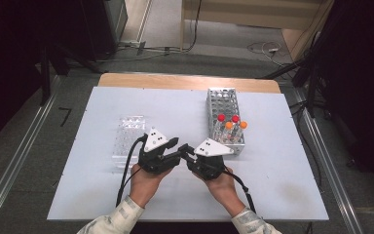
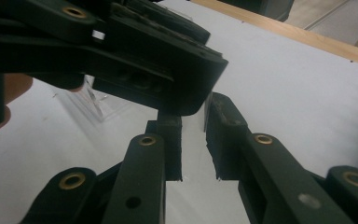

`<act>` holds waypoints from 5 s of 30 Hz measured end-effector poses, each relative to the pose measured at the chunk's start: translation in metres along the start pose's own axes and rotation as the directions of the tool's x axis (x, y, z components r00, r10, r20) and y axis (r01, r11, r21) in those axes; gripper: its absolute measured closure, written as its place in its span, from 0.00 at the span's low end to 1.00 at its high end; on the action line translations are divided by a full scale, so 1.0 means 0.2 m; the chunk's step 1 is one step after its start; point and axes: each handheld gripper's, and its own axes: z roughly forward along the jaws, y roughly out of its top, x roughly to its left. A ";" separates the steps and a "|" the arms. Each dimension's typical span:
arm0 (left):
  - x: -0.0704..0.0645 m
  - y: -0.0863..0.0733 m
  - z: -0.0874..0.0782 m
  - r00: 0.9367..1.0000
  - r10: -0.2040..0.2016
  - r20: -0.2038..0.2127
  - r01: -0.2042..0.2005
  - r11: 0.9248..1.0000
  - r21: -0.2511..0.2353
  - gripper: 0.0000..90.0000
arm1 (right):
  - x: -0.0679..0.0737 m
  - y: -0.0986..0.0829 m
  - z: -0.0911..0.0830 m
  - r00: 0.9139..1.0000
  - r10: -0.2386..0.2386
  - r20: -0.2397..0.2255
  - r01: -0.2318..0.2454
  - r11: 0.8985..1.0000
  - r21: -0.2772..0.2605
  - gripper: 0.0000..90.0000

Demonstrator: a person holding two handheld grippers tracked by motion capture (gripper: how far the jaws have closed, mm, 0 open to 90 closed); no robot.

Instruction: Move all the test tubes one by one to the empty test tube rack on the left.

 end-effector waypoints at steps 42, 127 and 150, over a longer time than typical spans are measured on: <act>0.29 0.12 -0.32 0.986 -0.099 -0.131 0.084 0.989 -0.118 0.85 | 0.00 -0.01 -0.01 0.999 0.021 -0.045 -0.018 0.998 0.063 0.29; 0.39 -0.09 -0.33 0.935 -0.096 -0.340 0.089 0.995 -0.038 0.30 | -0.21 -0.04 -0.20 0.994 0.087 0.065 -0.088 0.996 0.024 0.30; 0.38 -0.08 -0.31 0.941 -0.096 -0.325 0.092 0.995 -0.027 0.13 | -0.38 -0.12 -0.16 0.967 0.127 0.220 -0.135 0.991 0.018 0.47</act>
